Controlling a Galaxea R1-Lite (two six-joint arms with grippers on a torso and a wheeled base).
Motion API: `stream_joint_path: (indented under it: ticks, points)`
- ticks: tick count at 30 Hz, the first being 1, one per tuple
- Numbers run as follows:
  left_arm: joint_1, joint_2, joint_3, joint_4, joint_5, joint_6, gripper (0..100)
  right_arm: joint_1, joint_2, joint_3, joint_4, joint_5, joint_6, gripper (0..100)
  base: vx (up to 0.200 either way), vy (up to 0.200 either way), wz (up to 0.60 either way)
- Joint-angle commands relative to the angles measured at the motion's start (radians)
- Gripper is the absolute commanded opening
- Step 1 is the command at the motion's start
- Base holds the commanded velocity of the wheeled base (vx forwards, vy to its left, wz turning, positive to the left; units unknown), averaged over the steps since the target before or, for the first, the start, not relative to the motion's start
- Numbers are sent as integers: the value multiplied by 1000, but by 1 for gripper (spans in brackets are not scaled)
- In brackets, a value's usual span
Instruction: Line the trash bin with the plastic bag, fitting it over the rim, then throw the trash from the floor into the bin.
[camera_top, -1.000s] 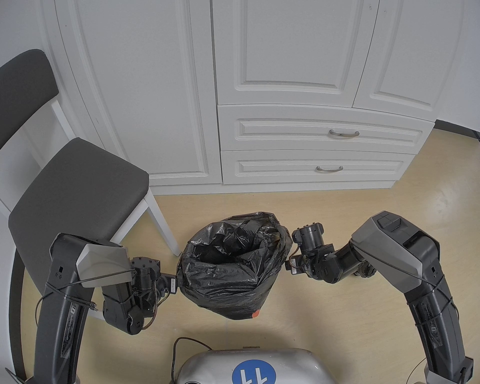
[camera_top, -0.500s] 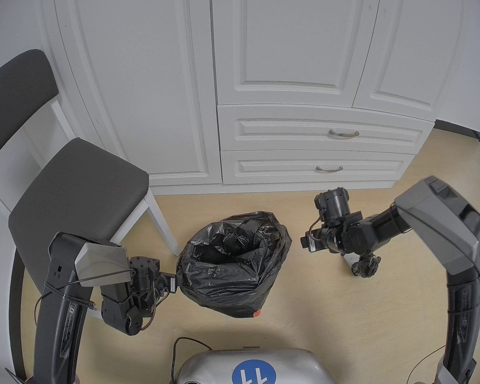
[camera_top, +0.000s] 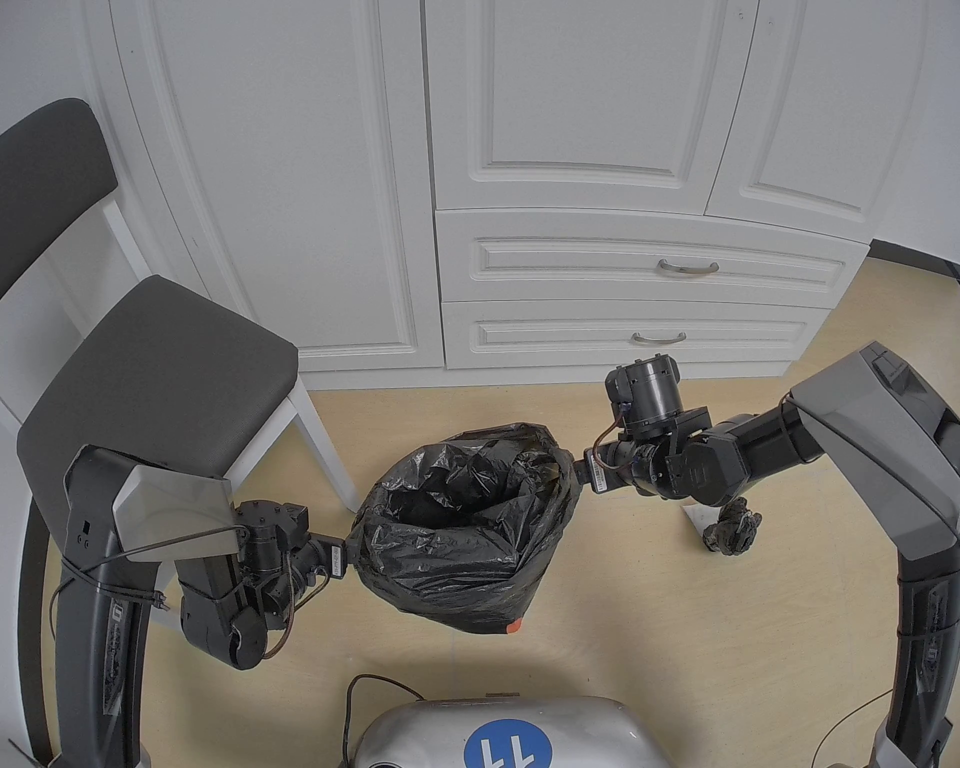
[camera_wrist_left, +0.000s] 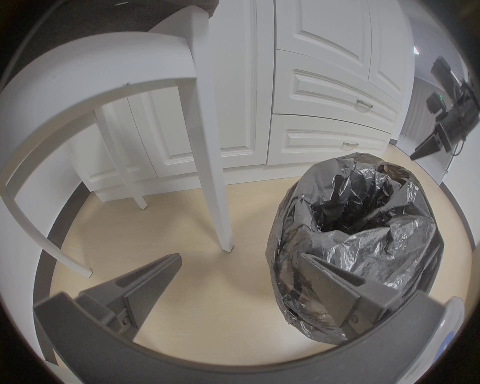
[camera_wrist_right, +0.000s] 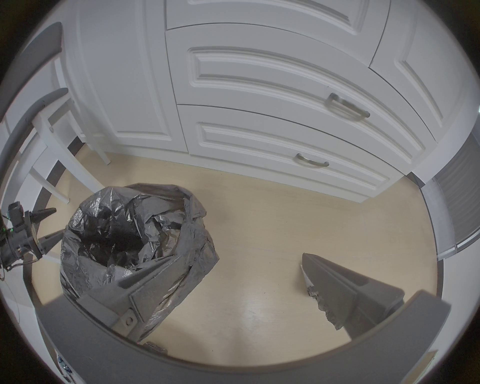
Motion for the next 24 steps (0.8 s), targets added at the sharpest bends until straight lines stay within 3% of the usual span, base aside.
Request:
stream_joint_path:
  ticks: [1, 9, 15, 17, 24]
  points:
    - [1, -17, 1, -3, 3, 0, 100, -4, 30, 11, -7, 6, 5, 100, 0, 0, 0]
    - [6, -29, 4, -4, 10, 3, 100, -10, 13, 83, -81, 57, 82, 100, 0, 0, 0]
    - [-3, -29, 17, -4, 59, 27, 100, -25, 29, 249, -335, 92, 173, 100, 0, 0, 0]
    - [-17, -29, 17, -4, 78, 30, 100, -37, 82, 306, -498, 131, 216, 100, 0, 0, 0]
    - [-49, -29, 15, -4, 82, 32, 100, -24, 226, 275, -568, 150, 217, 100, 0, 0, 0]
